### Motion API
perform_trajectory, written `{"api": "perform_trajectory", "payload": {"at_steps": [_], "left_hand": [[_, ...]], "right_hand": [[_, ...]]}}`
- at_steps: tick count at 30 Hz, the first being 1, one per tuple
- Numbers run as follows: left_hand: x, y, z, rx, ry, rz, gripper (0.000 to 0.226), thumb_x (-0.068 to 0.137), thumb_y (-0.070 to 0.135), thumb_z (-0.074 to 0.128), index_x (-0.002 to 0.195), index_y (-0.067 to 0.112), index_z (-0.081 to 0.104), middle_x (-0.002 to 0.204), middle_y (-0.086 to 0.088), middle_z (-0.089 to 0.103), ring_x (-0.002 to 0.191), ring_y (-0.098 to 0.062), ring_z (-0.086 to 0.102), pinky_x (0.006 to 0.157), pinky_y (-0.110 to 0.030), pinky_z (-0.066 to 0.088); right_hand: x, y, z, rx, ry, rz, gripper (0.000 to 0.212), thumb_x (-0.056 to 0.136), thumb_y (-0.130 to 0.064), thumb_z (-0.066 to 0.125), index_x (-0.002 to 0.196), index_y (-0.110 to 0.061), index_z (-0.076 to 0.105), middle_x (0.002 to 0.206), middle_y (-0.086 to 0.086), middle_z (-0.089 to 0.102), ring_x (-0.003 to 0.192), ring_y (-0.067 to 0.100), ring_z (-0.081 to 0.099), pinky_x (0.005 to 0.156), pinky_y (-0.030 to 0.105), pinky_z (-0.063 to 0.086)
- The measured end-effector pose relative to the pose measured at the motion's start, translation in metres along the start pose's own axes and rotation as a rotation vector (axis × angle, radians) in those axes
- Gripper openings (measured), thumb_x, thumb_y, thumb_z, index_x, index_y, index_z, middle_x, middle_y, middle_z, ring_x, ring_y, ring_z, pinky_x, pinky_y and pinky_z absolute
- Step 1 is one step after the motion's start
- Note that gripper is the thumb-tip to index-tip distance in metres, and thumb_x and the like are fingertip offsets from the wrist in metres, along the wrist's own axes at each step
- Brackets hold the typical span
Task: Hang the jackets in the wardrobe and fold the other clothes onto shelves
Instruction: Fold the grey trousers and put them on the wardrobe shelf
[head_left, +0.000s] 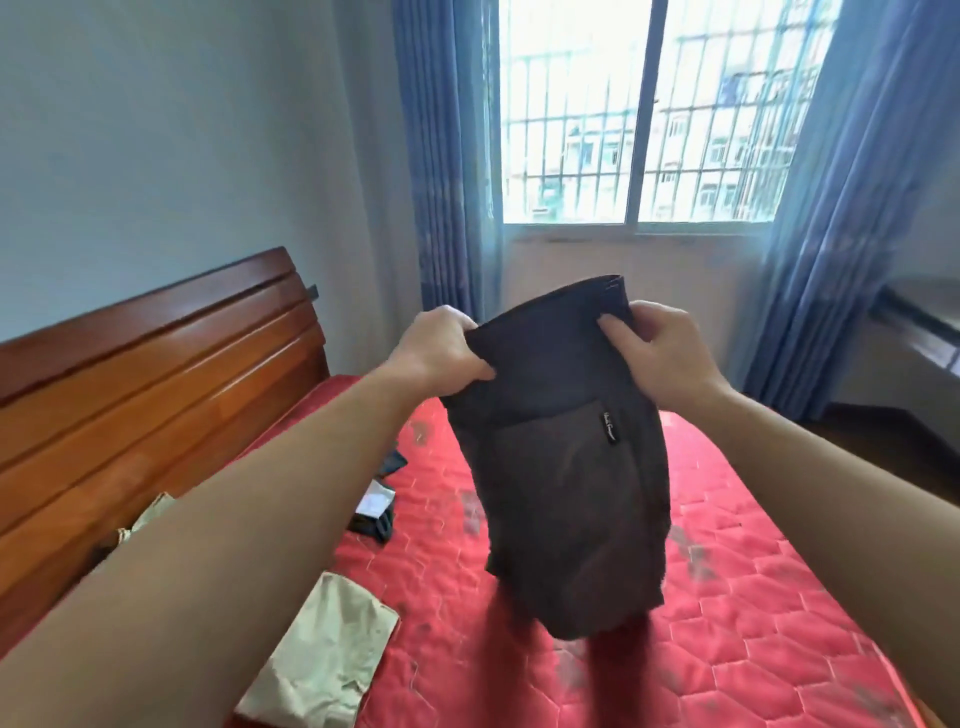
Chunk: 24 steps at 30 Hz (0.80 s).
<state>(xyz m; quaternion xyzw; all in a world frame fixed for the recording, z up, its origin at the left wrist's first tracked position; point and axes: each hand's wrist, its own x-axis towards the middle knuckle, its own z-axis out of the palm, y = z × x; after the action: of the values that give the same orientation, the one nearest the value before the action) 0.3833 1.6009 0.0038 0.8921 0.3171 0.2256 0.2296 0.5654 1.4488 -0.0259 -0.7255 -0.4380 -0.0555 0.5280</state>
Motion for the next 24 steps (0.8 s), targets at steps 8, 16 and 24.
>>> {"api": "perform_trajectory", "payload": {"at_steps": [8,16,24], "left_hand": [[0.031,0.029,-0.084,-1.003,0.154,0.208,0.027,0.079,-0.002,0.073,0.099,0.016,0.069,0.092,0.000,0.074,0.086,-0.014,0.070,0.077,-0.030,0.058],[0.073,0.002,-0.050,-0.986,-0.071,0.067,0.019,0.080,0.014,0.077,0.099,0.012,0.072,0.098,-0.003,0.076,0.092,-0.019,0.072,0.082,-0.033,0.058],[0.122,-0.067,0.063,-0.621,-0.392,-0.141,0.024,0.074,0.016,0.082,0.096,0.018,0.074,0.101,-0.001,0.075,0.094,-0.018,0.071,0.092,-0.037,0.055]], "right_hand": [[0.046,-0.082,-0.031,0.081,0.295,-0.131,0.045,0.097,-0.044,0.045,0.097,0.000,0.058,0.092,0.018,0.064,0.085,0.032,0.060,0.077,0.051,0.052],[0.076,-0.068,-0.013,0.065,0.271,0.093,0.044,0.094,-0.044,0.050,0.091,-0.002,0.063,0.087,0.012,0.068,0.081,0.025,0.065,0.076,0.043,0.055],[0.055,0.048,0.010,0.002,-0.233,0.630,0.009,0.095,-0.025,0.061,0.097,-0.020,0.068,0.092,0.002,0.072,0.078,0.020,0.067,0.070,0.029,0.054]]}}
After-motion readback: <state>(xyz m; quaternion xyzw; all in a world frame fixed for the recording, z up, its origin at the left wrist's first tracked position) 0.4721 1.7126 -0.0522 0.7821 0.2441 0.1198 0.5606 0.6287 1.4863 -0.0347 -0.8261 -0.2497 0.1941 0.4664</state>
